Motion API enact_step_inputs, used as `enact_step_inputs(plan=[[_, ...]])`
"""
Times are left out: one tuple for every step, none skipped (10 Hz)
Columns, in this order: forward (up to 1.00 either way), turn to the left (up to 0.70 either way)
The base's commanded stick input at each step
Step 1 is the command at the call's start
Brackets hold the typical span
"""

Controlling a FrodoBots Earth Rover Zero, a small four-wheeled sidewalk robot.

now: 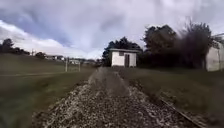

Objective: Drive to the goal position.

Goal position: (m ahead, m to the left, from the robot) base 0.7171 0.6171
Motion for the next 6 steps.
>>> enact_step_inputs(plan=[[1.0,0.0],[1.0,0.0],[1.0,0.0],[1.0,0.0],[1.0,0.0],[1.0,0.0]])
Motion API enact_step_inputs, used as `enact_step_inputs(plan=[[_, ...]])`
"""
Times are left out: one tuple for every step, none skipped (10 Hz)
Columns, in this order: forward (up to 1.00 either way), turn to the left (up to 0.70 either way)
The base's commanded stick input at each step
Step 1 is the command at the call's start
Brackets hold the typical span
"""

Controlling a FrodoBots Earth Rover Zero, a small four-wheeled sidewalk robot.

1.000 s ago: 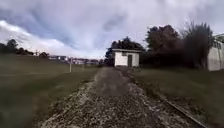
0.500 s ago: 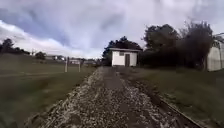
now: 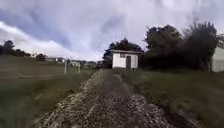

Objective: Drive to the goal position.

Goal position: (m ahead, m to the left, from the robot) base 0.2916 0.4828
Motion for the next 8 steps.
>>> enact_step_inputs(plan=[[1.0,0.0],[1.0,0.0],[1.0,0.0],[1.0,0.0],[1.0,0.0],[1.0,0.0],[1.0,0.0],[1.0,0.0]])
